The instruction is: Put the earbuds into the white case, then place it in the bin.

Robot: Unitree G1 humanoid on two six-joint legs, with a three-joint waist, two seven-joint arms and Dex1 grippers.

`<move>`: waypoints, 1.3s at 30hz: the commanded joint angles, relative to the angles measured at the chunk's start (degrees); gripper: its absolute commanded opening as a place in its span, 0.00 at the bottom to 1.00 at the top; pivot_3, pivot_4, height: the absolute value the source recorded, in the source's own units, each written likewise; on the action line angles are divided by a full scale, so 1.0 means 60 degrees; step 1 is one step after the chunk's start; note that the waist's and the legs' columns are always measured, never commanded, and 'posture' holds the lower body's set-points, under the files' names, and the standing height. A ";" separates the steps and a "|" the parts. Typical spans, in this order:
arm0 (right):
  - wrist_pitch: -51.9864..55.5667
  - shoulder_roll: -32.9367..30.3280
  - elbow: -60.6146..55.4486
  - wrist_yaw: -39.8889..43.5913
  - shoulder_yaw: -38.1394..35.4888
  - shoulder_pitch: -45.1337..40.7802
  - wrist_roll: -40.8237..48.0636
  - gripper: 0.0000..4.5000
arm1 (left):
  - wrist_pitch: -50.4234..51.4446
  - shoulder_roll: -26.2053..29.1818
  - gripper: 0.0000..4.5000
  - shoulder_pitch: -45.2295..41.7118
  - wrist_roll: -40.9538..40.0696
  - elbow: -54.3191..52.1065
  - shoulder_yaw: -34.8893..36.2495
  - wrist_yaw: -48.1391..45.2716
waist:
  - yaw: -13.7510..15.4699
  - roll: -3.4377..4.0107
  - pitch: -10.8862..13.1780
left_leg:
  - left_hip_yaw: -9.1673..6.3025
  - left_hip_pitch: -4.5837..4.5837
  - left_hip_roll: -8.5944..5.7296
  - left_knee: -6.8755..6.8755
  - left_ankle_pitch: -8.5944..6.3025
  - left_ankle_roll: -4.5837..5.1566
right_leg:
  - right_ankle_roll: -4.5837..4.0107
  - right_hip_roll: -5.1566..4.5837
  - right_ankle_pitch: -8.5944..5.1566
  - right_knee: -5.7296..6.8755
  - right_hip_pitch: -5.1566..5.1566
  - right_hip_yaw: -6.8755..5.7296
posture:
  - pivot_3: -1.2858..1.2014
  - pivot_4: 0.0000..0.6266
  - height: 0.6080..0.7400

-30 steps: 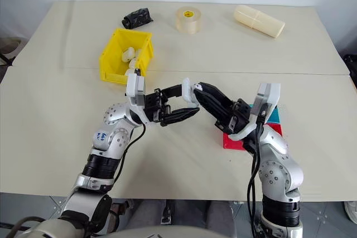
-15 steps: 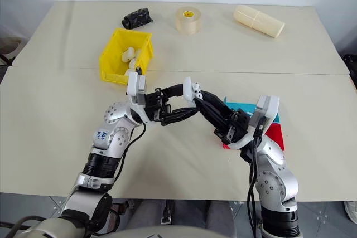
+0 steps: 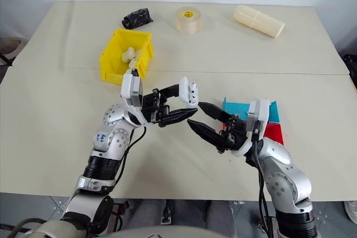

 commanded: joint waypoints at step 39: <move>0.2720 -0.4170 -0.0213 0.0699 0.0557 -0.1260 -0.1234 0.01 | -0.1864 0.1689 0.62 0.0361 0.2326 -0.0436 -0.1312 -0.0149 | 0.0042 -0.0008 0.0005 | -0.0009 -0.0016 0.0004 0.0000 -0.0001 0.0003 | 0.0001 -0.0010 0.0001 -0.0020 0.0002 -0.0013 | 0.52 0.24 1.00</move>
